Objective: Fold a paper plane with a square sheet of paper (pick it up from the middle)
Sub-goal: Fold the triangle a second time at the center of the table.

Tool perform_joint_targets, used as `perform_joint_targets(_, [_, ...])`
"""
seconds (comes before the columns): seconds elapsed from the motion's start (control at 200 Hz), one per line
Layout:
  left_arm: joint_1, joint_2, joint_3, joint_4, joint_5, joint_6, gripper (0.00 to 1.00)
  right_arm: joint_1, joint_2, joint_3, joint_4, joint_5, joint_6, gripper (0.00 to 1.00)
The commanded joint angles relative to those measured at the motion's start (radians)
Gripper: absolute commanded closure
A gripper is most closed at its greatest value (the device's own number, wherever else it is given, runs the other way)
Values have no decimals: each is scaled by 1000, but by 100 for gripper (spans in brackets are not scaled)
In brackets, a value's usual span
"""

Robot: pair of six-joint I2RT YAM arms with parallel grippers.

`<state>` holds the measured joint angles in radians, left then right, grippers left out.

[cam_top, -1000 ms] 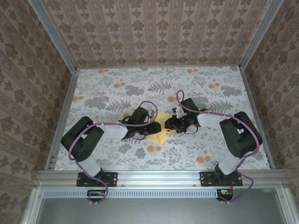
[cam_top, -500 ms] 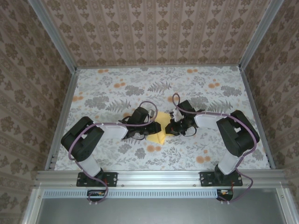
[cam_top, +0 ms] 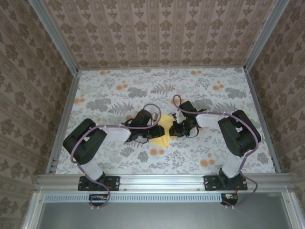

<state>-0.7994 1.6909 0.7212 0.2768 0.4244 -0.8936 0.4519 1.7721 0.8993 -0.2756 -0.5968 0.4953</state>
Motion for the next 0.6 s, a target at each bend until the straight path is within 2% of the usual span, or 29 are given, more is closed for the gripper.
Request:
perform_joint_targets(0.0, [-9, 16, 29, -9, 26, 18, 77, 2, 19, 27, -41, 23, -27, 93])
perform_joint_targets(0.595, [-18, 45, 55, -31, 33, 24, 77, 3, 51, 68, -67, 28, -35, 92])
